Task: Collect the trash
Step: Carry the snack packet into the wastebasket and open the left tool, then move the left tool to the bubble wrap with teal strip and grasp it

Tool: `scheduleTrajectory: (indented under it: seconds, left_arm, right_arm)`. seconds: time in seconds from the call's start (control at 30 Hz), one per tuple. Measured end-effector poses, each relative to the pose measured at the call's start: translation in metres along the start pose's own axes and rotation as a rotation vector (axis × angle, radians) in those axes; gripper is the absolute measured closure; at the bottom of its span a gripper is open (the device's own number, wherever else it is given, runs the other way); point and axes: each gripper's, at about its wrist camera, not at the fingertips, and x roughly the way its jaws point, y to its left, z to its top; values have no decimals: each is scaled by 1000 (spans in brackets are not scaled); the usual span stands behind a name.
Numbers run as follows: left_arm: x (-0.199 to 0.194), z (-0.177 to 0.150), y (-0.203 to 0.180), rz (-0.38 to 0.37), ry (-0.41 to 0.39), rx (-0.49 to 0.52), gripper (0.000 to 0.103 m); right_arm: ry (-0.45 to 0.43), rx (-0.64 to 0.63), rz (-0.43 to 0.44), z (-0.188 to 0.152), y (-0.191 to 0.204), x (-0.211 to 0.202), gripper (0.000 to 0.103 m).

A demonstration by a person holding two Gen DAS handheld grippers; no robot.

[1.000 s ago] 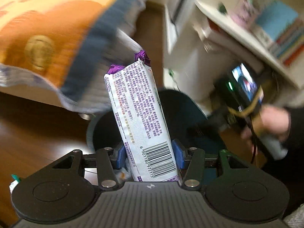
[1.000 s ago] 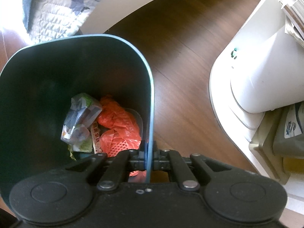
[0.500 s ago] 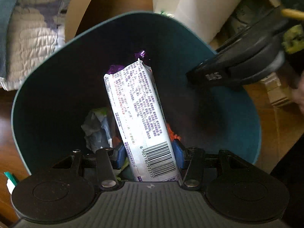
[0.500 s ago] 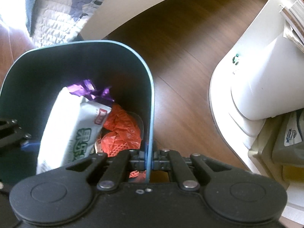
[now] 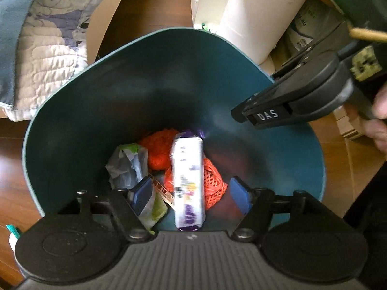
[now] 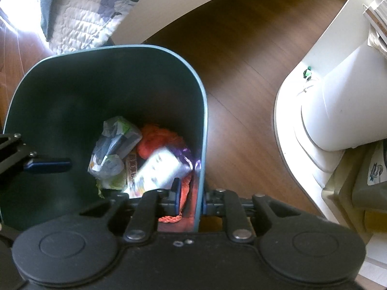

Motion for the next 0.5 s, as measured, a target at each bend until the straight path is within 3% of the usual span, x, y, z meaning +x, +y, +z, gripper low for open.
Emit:
scheduleTrajectory:
  seconds: [0.17,0.3,0.5]
  left_arm:
    - [-38,-13,13,-22,-68,-20,33]
    - [-69,-22,33,-40,-137,-73,25]
    - [-108,-47,74,29,-222,-152,25]
  right_arm:
    - [3,-7,16,0,-1,1,76]
    - [0,-19,10,-1,3,0,72]
    - [4,-14,16,-2,5,-4,67]
